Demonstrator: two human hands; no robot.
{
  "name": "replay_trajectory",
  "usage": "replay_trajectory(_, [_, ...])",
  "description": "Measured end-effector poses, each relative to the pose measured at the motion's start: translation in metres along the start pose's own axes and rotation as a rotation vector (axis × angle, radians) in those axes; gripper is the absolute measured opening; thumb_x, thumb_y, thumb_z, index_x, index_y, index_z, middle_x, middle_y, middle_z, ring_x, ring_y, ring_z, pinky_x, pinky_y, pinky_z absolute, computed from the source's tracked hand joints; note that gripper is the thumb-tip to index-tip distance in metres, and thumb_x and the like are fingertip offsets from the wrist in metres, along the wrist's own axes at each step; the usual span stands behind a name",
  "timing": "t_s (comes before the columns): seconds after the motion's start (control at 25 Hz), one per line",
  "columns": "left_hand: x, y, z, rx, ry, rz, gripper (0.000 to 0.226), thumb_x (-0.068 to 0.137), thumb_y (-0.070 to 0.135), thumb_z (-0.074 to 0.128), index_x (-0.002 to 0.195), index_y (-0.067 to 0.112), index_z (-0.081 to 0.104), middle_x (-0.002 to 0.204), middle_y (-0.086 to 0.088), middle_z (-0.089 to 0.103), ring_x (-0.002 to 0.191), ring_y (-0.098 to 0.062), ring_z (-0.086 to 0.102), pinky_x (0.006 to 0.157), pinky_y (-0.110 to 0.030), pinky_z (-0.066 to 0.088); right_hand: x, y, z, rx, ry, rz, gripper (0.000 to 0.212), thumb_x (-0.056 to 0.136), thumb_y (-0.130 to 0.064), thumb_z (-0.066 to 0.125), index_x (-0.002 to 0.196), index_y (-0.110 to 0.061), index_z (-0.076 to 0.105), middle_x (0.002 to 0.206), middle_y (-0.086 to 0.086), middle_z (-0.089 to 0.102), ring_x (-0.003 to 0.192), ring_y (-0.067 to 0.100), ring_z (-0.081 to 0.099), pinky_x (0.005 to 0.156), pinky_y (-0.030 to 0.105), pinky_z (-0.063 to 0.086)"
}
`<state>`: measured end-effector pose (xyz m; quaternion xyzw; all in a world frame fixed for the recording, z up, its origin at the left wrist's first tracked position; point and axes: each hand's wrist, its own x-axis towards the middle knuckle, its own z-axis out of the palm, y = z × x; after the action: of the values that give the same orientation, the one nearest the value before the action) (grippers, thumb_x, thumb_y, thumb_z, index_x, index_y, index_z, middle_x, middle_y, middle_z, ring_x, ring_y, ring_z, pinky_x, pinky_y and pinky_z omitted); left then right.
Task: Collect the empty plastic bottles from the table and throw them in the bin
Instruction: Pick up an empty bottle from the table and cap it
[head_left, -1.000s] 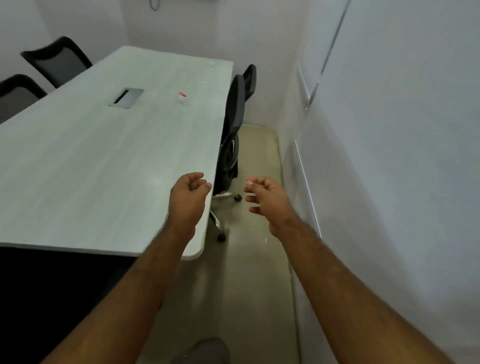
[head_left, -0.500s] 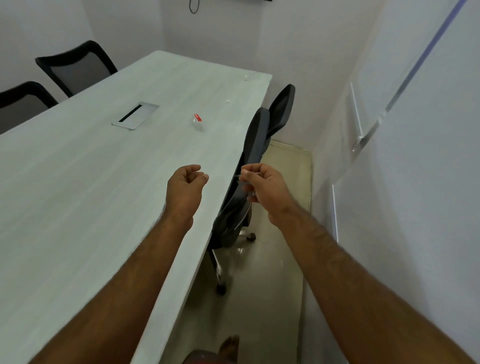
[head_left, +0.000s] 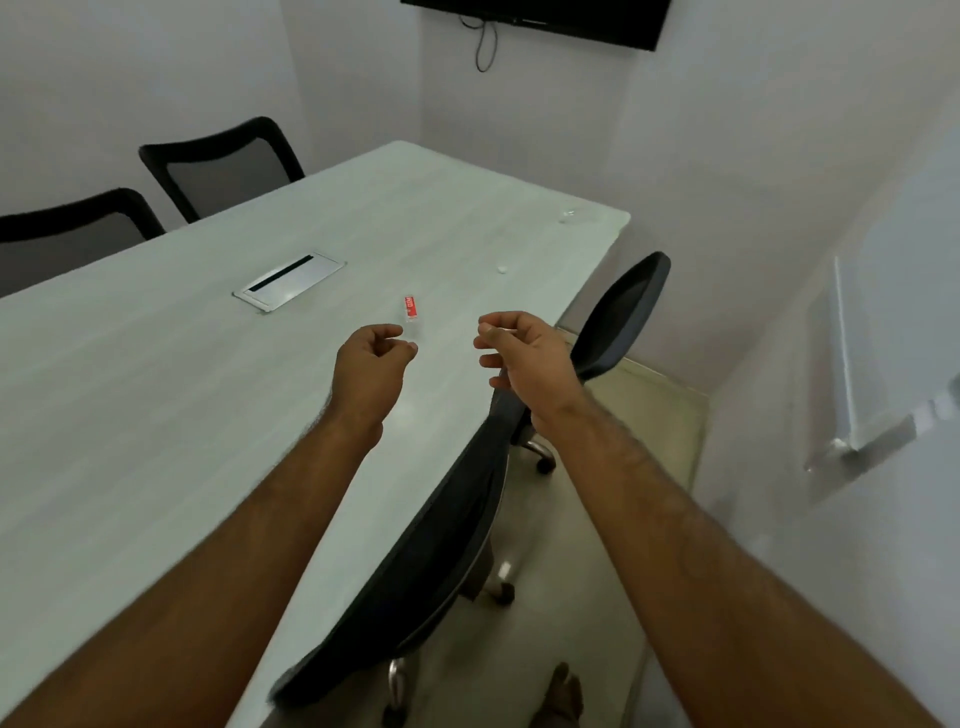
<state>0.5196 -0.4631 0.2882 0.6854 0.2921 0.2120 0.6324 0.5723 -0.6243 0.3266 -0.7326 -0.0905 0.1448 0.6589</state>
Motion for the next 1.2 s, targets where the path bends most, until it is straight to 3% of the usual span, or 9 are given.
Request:
replay_trajectory(0.28, [0.112,0.002,0.113,0.086,0.202,-0.102,0.030,0.089,0.018,0.067,0.118,0.011,0.060,0.109,-0.010,0.064,0.092,-0.019,0.059,0.072,-0.023,0.045,0.168,-0.003,-0.079,-0.028,-0.188,0.067,0.012,0.096,-0.022,0.062,0.106,-0.019,0.067,0.095,0.000,0.071,0.080,0.014,0.064,0.068,0.029,0.053])
replay_trajectory(0.52, [0.217,-0.039,0.144,0.307,0.313,-0.230,0.043,0.086,0.030,0.069,0.123,0.011,0.056,0.111,-0.012,0.065,0.099,-0.029,0.063,0.080,-0.034,0.050,0.289,0.017,-0.092,-0.042,-0.277,0.118,0.015,0.095,-0.021,0.062,0.108,-0.017,0.067,0.093,0.000,0.071,0.077,0.012,0.064,0.068,0.030,0.052])
replay_trajectory(0.8, [0.345,-0.119,0.181,0.642,0.320,-0.371,0.073,0.082,0.049,0.069,0.136,0.007,0.044,0.131,-0.017,0.056,0.115,-0.037,0.058,0.094,-0.042,0.049,0.433,0.096,-0.051,-0.159,-0.430,0.281,0.014,0.095,-0.022,0.061,0.107,-0.017,0.068,0.092,-0.001,0.071,0.077,0.013,0.064,0.068,0.029,0.052])
replay_trajectory(0.92, [0.374,-0.137,0.195,0.733,0.362,-0.462,0.065,0.084,0.042,0.068,0.132,0.005,0.047,0.129,-0.018,0.056,0.116,-0.039,0.057,0.093,-0.044,0.047,0.476,0.125,-0.034,-0.181,-0.485,0.369,0.014,0.095,-0.021,0.061,0.106,-0.017,0.067,0.092,-0.001,0.070,0.077,0.014,0.064,0.068,0.029,0.051])
replay_trajectory(1.08, [0.385,-0.136,0.226,0.597,0.360,-0.477,0.059,0.083,0.038,0.071,0.132,0.009,0.054,0.125,-0.012,0.063,0.111,-0.032,0.062,0.093,-0.039,0.050,0.516,0.145,-0.027,-0.175,-0.502,0.454,0.017,0.095,-0.026,0.063,0.110,-0.017,0.065,0.098,0.002,0.070,0.086,0.018,0.066,0.069,0.031,0.053])
replay_trajectory(1.2, [0.391,-0.115,0.280,0.454,0.253,-0.381,0.057,0.081,0.035,0.076,0.130,0.013,0.055,0.118,-0.002,0.063,0.105,-0.023,0.063,0.087,-0.029,0.050,0.549,0.150,-0.038,-0.163,-0.474,0.517,0.049,0.088,-0.043,0.070,0.128,-0.018,0.057,0.114,0.005,0.068,0.101,0.021,0.067,0.079,0.037,0.060])
